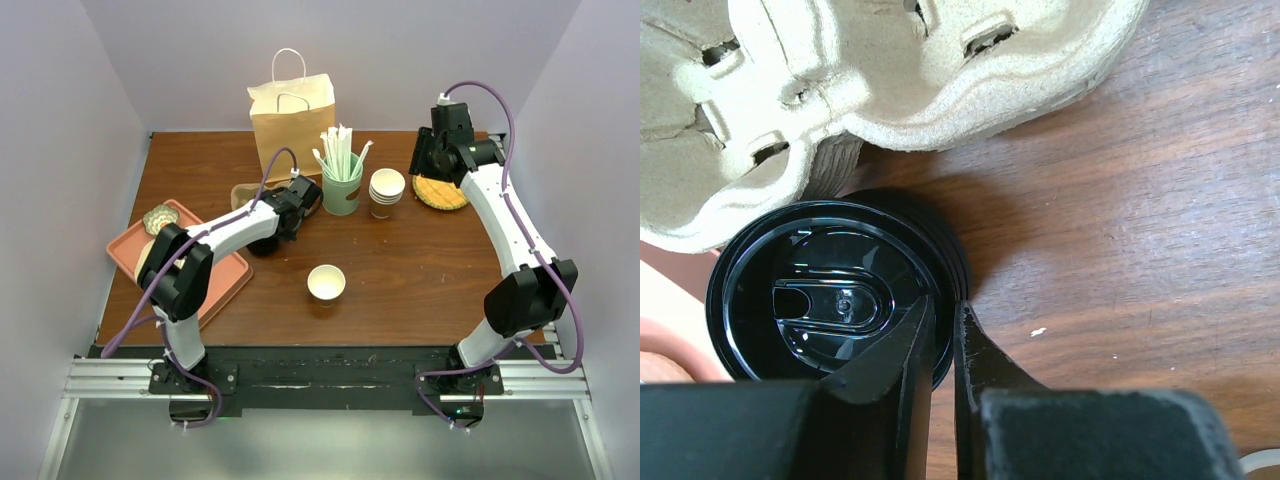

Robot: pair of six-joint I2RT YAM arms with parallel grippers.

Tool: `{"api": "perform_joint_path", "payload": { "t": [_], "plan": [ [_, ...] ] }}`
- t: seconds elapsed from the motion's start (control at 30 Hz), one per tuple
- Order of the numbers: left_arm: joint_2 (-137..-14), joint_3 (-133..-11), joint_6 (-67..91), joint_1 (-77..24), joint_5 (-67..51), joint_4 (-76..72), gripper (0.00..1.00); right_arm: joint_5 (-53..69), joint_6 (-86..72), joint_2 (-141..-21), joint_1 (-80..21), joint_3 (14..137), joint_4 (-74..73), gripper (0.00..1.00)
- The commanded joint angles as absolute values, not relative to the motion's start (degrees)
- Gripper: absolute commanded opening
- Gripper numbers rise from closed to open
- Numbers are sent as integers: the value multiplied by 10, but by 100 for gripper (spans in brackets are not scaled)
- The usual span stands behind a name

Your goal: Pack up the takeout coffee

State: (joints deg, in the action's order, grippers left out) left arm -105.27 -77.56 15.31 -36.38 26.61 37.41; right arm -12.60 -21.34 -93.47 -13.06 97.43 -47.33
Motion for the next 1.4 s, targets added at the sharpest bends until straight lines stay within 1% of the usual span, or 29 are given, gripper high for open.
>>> {"api": "perform_joint_path", "payload": {
  "t": [0.0, 0.23, 0.27, 0.3, 0.37, 0.4, 0.43, 0.5, 0.53, 0.57, 0.6, 0.63, 0.7, 0.73, 0.77, 0.8, 0.83, 0.87, 0.93, 0.97, 1.0, 1.07, 1.17, 1.23, 1.3, 1.37],
  "plan": [
    [-1054, -799, 143, -361, 271, 367, 8, -139, -208, -916, -128, 980, -467, 52],
    [-1035, -853, 151, -361, 248, 420, 2, -111, -199, -898, -128, 983, -470, 52],
    [-1031, -863, 156, -360, 240, 430, 2, -92, -193, -893, -129, 979, -467, 53],
    [-1020, -874, 159, -361, 229, 447, 1, -38, -174, -882, -128, 975, -452, 53],
    [-999, -904, 168, -361, 180, 459, 0, 3, -158, -869, -131, 964, -442, 53],
    [-992, -923, 170, -360, 158, 467, 0, 65, -150, -844, -130, 954, -416, 53],
    [-984, -931, 175, -361, 108, 469, 0, 95, -146, -828, -131, 937, -391, 54],
    [-960, -947, 189, -360, 52, 468, 0, 155, -141, -795, -134, 873, -318, 55],
    [-950, -951, 196, -360, -9, 464, 0, 189, -141, -770, -136, 853, -296, 55],
    [-927, -950, 209, -360, -45, 456, 0, 206, -147, -759, -140, 819, -277, 55],
    [-913, -939, 218, -360, -82, 426, 0, 219, -165, -749, -141, 805, -245, 55],
    [-900, -930, 228, -360, -158, 406, 0, 246, -180, -724, -142, 792, -229, 55],
    [-860, -894, 270, -359, -233, 333, 0, 272, -239, -700, -142, 752, -177, 56],
    [-847, -880, 285, -359, -302, 304, 0, 290, -263, -687, -141, 738, -158, 56],
    [-822, -863, 320, -360, -331, 275, 0, 319, -290, -661, -141, 705, -138, 56],
    [-810, -827, 339, -360, -358, 211, 0, 340, -332, -647, -141, 688, -95, 56],
    [-800, -808, 359, -359, -408, 176, 0, 358, -349, -634, -142, 655, -76, 56],
    [-781, -789, 401, -359, -430, 103, 0, 387, -372, -605, -142, 638, -59, 57],
    [-762, -730, 453, -359, -489, 15, 0, 393, -396, -572, -141, 592, -15, 57],
    [-745, -708, 523, -359, -507, -102, 0, 379, -430, -543, -141, 578, -4, 57],
    [-737, -669, 564, -359, -523, -161, 0, 363, -448, -528, -142, 567, -3, 57],
    [-725, -639, 667, -358, -550, -301, 0, 345, -491, -504, -142, 550, -3, 56],
    [-720, -620, 710, -359, -559, -351, 0, 345, -536, -466, -142, 526, 63, 54],
    [-719, -616, 726, -359, -552, -368, 0, 348, -533, -457, -142, 533, 46, 52],
    [-720, -612, 762, -359, -542, -418, 0, 357, -533, -457, -142, 536, 26, 50],
    [-727, -620, 773, -359, -522, -430, 0, 364, -561, -461, -142, 540, 14, 49]
  ]
}}
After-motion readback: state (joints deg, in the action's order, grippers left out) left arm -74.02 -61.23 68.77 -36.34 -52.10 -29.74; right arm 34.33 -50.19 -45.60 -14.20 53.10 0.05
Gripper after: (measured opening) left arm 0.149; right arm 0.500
